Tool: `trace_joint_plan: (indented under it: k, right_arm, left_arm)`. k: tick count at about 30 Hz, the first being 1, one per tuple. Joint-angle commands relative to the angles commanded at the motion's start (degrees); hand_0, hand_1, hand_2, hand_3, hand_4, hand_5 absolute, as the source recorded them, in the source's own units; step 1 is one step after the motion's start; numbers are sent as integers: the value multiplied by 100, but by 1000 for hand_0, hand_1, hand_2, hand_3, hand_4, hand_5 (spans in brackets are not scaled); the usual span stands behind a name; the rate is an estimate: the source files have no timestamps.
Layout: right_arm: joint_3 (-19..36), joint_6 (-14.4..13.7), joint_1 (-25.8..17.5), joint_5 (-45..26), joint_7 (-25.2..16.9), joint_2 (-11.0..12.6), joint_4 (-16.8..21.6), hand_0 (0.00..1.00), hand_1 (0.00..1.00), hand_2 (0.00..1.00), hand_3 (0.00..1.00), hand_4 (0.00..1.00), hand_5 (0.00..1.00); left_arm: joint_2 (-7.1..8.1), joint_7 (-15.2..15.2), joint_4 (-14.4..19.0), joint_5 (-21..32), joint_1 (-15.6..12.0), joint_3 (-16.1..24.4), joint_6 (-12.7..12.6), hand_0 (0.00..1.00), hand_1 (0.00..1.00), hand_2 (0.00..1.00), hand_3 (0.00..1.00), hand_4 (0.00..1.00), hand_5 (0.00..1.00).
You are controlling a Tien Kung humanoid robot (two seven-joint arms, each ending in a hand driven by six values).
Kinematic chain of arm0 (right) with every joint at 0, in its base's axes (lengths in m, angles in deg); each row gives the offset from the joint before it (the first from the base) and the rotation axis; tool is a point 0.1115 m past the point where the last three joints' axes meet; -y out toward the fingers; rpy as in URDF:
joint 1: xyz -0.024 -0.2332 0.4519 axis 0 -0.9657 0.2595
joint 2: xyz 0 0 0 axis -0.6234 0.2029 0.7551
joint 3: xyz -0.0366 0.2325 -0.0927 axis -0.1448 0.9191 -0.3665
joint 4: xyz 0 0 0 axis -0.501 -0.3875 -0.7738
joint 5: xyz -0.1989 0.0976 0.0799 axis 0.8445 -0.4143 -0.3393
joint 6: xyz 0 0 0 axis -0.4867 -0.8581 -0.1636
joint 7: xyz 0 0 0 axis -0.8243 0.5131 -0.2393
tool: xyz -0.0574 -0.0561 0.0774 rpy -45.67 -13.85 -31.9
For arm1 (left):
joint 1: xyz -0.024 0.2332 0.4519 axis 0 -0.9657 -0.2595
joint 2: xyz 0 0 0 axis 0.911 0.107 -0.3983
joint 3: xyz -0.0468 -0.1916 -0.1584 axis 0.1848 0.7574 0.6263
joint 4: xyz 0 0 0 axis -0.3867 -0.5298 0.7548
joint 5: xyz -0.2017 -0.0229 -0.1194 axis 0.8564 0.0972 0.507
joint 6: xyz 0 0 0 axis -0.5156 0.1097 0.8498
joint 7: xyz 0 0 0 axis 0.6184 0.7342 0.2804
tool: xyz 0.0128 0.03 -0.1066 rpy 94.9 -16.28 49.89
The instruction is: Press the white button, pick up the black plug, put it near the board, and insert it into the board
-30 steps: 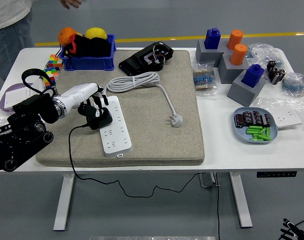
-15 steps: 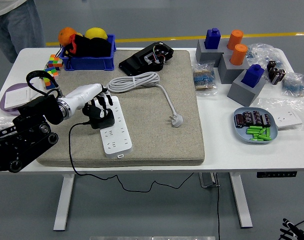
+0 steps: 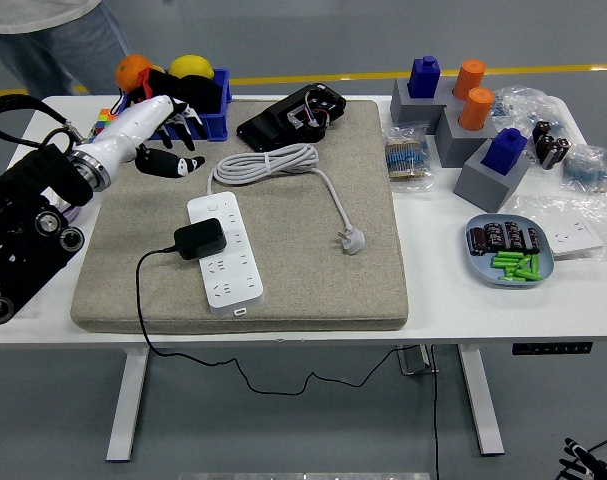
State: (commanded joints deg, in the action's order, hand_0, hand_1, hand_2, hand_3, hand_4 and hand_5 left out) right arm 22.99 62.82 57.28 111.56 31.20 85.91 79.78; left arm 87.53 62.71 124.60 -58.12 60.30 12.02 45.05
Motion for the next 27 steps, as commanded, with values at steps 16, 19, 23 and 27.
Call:
trace_joint_plan:
  k: [16,19,23,27]
  right_arm:
    - [203,21,-50,38,24,-1,43,795,687,638,623,727,457]
    - [213,23,-35,43,34,-4,48,795,687,638,623,727,457]
    - [231,18,-10,54,48,-3,57,796,687,638,624,727,458]
    - [262,10,19,60,53,-12,70,794,687,638,623,727,458]
  left_arm:
    - [-384,-23,-661,-325,-921,2242,-109,649,712,642,573,782,2]
    - [-464,-36,-657,-367,-1006,2484,-133,649,712,642,573,782,2]
    - [-537,-126,-578,-435,-1137,2786,-172,752,806,747,632,795,2]
    - [-571,-149,-446,-453,-1286,2996,-183,830,861,818,688,794,2]
